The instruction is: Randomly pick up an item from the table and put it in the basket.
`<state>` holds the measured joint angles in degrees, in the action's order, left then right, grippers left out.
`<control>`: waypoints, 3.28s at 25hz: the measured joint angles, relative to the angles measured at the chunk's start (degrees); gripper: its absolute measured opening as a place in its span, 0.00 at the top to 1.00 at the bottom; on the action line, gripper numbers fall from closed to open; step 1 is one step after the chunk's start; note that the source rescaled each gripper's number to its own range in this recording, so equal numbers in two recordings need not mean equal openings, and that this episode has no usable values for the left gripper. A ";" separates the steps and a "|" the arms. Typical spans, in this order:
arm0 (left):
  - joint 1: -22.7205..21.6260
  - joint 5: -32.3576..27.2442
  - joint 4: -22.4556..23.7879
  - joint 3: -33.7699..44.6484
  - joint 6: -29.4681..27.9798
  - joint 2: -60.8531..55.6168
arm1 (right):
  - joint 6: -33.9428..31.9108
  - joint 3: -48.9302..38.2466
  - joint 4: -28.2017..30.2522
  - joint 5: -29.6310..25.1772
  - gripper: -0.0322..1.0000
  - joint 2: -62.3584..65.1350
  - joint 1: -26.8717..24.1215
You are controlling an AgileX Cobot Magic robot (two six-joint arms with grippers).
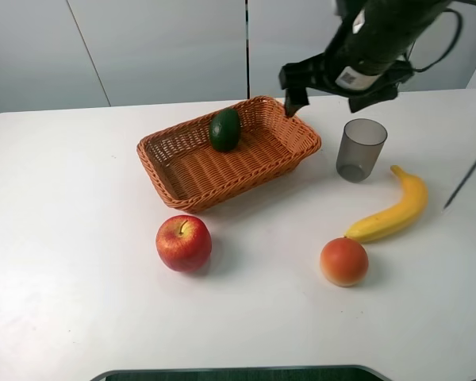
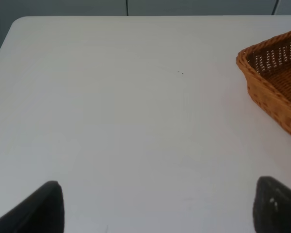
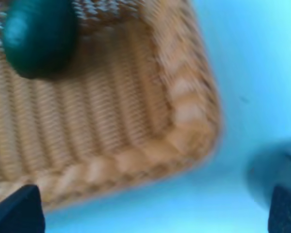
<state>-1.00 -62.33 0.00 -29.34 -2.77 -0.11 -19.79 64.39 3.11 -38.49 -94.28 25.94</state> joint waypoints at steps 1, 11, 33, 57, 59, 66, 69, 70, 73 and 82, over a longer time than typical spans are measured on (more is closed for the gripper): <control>0.00 0.00 0.00 0.00 0.00 0.00 | 0.89 -2.05 -1.08 -0.25 0.01 2.61 -1.81; 0.00 0.00 0.00 0.00 0.00 0.00 | 7.76 -16.38 -4.16 -5.02 0.01 25.01 -17.96; 0.00 0.00 0.00 0.00 0.10 0.00 | 14.86 -23.02 -1.16 -26.12 0.01 70.09 -20.70; 0.00 0.00 0.00 0.00 0.10 0.00 | 18.94 -34.95 -4.00 -24.65 0.01 94.33 -20.70; 0.00 0.00 0.00 0.00 0.10 0.00 | 19.03 -34.95 -4.00 -24.65 0.01 94.33 -20.70; 0.00 0.00 0.00 0.00 0.10 0.00 | 19.17 -34.95 -4.00 -24.53 0.00 94.33 -20.70; 0.00 0.00 0.00 0.00 0.10 0.00 | 19.41 -34.95 -4.00 -24.53 0.01 94.33 -20.70; 0.00 0.00 0.00 0.00 0.10 0.00 | 19.79 -34.95 -4.00 -24.53 0.01 94.33 -20.70; 0.00 0.00 0.00 0.00 0.10 0.00 | 20.56 -34.95 -4.00 -24.53 0.01 94.33 -20.06; 0.00 0.00 0.00 0.00 0.10 0.00 | 20.91 -34.95 -4.00 -24.53 0.01 94.33 -16.89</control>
<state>-1.00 -62.33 0.00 -29.34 -2.67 -0.11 1.13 29.44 -0.89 -63.01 0.05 9.05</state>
